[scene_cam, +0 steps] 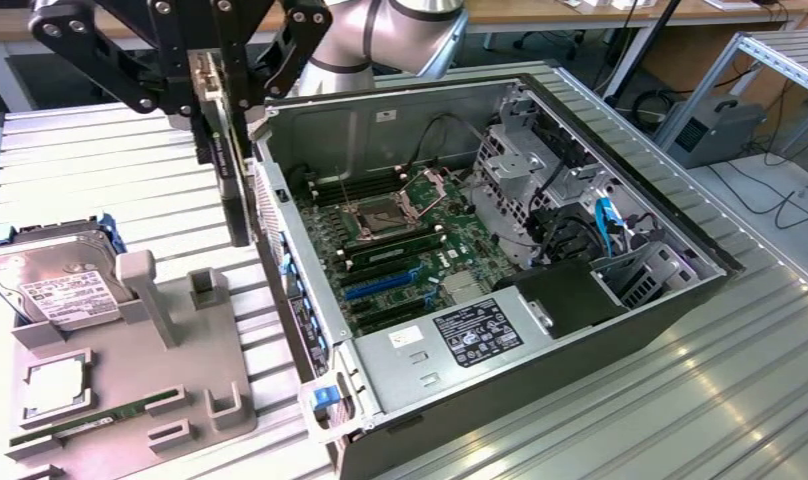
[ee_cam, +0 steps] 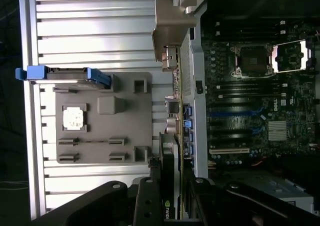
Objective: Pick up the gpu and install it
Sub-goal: 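Pick up the gpu and move the gpu toward the slot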
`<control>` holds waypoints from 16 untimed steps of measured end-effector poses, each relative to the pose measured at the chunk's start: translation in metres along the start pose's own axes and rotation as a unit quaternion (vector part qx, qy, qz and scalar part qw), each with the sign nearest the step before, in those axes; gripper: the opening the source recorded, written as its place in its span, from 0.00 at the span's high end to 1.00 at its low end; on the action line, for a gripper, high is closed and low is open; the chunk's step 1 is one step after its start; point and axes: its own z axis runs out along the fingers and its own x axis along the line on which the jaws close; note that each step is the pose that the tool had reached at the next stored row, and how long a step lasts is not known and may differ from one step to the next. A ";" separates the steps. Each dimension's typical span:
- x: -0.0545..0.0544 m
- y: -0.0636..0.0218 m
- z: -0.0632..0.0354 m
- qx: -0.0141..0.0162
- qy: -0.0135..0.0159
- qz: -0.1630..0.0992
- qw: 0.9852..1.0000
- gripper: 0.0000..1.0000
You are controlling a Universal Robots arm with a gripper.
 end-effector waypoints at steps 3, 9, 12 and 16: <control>-0.011 0.0004 0.0003 0.000 0.000 0.000 1.000 0.73; -0.057 0.0020 0.0014 0.000 0.000 0.000 1.000 0.73; -0.066 0.0024 0.0017 0.000 0.000 0.000 1.000 0.73; -0.086 0.0031 0.0022 0.000 0.000 0.000 1.000 0.73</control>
